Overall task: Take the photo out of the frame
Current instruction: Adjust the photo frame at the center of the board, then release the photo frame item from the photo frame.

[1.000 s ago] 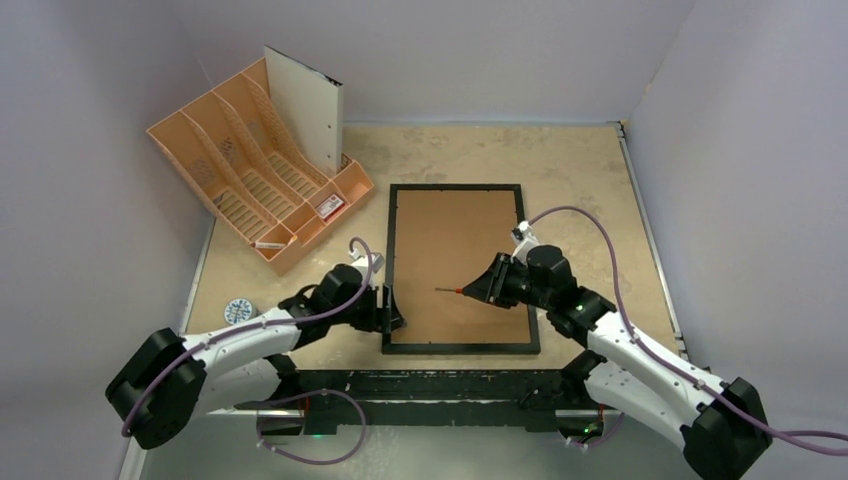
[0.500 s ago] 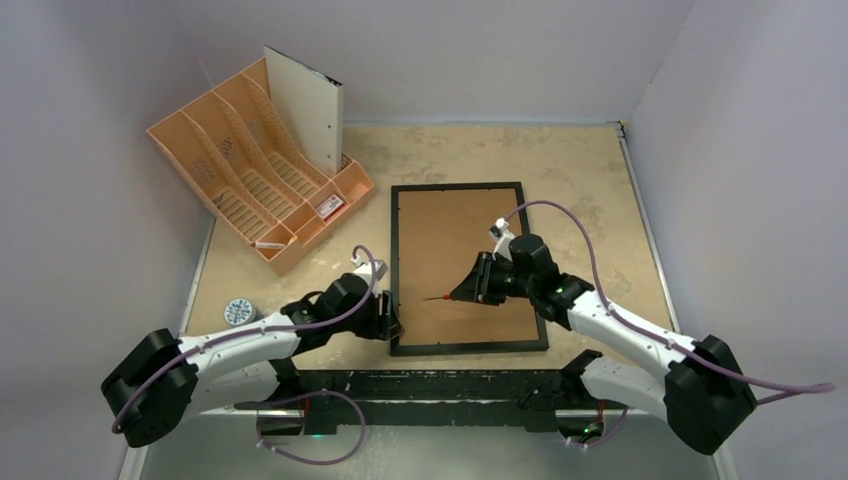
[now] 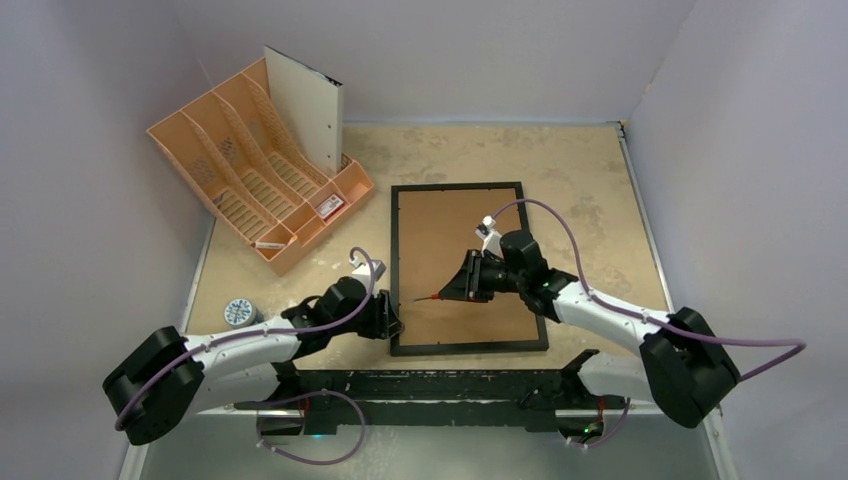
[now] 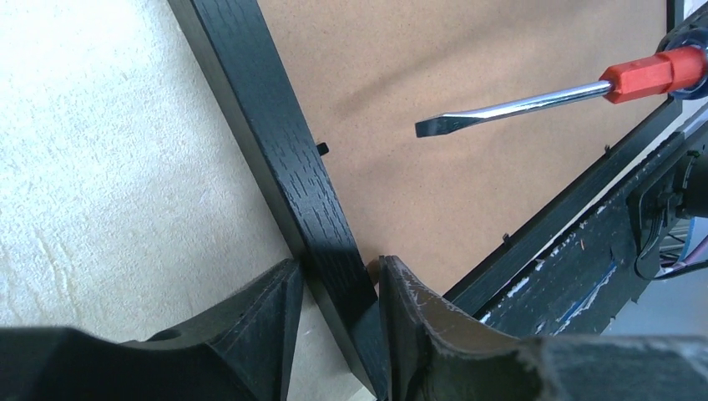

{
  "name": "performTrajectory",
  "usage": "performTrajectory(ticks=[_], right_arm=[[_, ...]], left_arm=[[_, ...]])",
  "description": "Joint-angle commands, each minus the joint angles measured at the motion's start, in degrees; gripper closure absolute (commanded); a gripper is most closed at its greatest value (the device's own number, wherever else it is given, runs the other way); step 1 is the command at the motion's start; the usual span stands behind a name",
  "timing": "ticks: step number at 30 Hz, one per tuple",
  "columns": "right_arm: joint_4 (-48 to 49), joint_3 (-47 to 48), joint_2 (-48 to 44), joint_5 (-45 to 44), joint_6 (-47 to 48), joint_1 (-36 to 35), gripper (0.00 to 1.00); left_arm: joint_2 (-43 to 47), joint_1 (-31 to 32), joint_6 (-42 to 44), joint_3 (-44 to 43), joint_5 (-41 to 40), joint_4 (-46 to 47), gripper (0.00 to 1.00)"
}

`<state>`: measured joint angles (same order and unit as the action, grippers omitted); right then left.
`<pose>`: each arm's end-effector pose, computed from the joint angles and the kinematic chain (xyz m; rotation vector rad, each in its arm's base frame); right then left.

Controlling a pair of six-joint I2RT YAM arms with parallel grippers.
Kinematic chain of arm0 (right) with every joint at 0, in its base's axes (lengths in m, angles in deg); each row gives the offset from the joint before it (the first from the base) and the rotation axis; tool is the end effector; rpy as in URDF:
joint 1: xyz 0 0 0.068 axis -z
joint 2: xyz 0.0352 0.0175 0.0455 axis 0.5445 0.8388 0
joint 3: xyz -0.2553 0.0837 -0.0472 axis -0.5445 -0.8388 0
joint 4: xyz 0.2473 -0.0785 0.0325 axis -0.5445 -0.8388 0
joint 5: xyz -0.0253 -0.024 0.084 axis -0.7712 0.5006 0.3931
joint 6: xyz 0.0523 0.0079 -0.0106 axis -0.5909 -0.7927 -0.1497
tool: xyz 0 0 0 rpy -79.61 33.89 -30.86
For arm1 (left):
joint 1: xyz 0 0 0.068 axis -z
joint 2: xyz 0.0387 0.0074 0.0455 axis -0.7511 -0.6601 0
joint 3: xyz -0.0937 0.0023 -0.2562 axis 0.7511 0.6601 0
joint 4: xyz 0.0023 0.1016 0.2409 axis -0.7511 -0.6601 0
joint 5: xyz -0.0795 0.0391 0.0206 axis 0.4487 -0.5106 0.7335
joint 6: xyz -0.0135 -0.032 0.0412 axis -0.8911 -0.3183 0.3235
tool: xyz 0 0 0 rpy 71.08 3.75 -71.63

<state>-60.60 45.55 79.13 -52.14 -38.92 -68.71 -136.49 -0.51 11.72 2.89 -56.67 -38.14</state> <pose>0.1887 0.1565 0.2000 -0.0699 2.3069 1.3681 0.1222 -0.1412 0.1381 0.1577 2.4443 -0.8832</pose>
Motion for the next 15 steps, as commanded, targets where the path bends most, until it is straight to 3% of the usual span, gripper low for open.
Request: performTrajectory(ticks=[1,15], right_arm=[[5.4,1.19,1.76,3.02,-0.32,-0.23,1.0],[10.91,0.62,9.08,5.43,2.48,-0.23,1.0]], left_arm=[[-1.18,0.28,0.16,2.36,-1.73,-3.81,0.61],[0.57,0.24,1.0,3.03,-2.94,-6.37,0.72]])
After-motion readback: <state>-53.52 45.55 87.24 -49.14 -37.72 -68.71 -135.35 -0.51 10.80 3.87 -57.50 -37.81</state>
